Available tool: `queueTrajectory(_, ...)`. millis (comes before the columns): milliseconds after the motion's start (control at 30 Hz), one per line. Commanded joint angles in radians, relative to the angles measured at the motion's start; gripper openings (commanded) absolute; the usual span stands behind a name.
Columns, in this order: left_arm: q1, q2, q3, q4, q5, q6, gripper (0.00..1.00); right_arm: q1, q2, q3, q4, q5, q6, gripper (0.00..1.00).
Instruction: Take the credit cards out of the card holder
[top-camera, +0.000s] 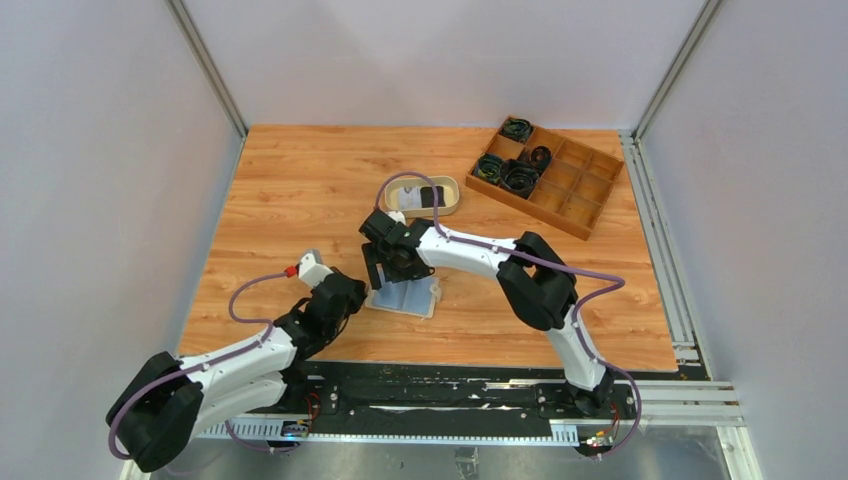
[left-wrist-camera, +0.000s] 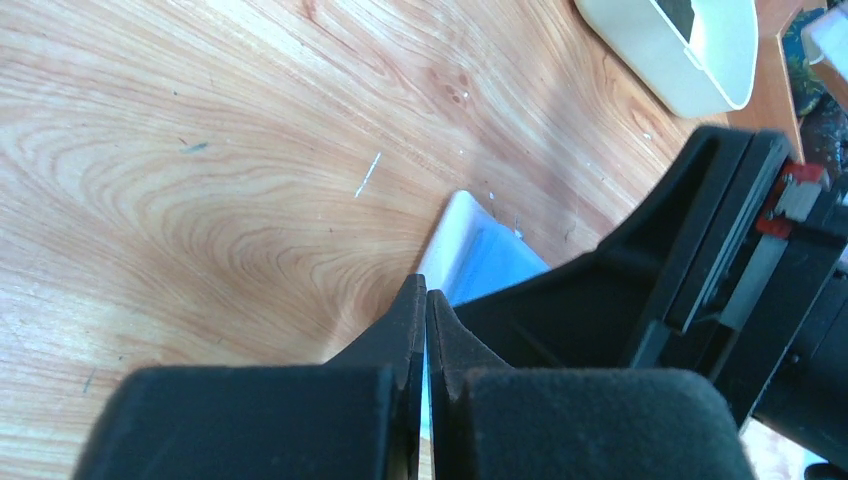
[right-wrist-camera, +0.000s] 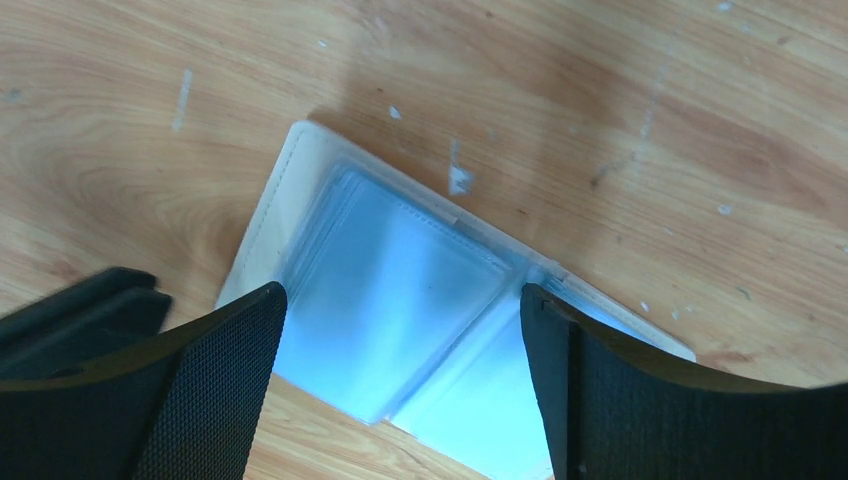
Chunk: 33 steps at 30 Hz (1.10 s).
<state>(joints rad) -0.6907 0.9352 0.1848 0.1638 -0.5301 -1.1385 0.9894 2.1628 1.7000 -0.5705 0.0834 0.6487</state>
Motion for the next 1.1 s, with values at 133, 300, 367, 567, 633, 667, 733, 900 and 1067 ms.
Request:
queueTrajectory(133, -0.009, -0.028, 0.004, -0.054, -0.079, 0.003, 0.00, 0.011, -0.037, -0.122, -0.097, 0.062, -0.038, 0.91)
queueTrajectory(300, -0.008, 0.024, 0.025, -0.041, -0.031, 0.030, 0.00, 0.009, -0.020, -0.115, -0.071, 0.036, -0.043, 0.91)
queueTrajectory(367, -0.007, 0.058, 0.033, -0.012, 0.019, 0.060, 0.00, 0.004, -0.023, -0.147, -0.027, 0.008, -0.050, 0.91)
queueTrajectory(567, 0.035, 0.155, 0.048, 0.068, 0.223, 0.101, 0.20, -0.045, -0.085, -0.327, 0.152, -0.085, -0.068, 0.91)
queueTrajectory(633, 0.044, 0.174, 0.052, 0.071, 0.251, 0.103, 0.27, -0.069, -0.111, -0.396, 0.225, -0.124, -0.085, 0.91)
queueTrajectory(667, 0.046, 0.184, 0.051, 0.076, 0.261, 0.100, 0.30, -0.083, -0.123, -0.432, 0.262, -0.145, -0.105, 0.90)
queueTrajectory(733, 0.051, 0.207, 0.049, 0.093, 0.281, 0.090, 0.37, -0.117, -0.144, -0.501, 0.351, -0.205, -0.137, 0.90)
queueTrajectory(900, 0.055, 0.290, 0.045, 0.167, 0.358, 0.063, 0.41, -0.160, -0.172, -0.577, 0.451, -0.294, -0.222, 0.89)
queueTrajectory(1067, 0.057, 0.409, 0.036, 0.262, 0.423, 0.015, 0.40, -0.172, -0.174, -0.589, 0.496, -0.338, -0.264, 0.89)
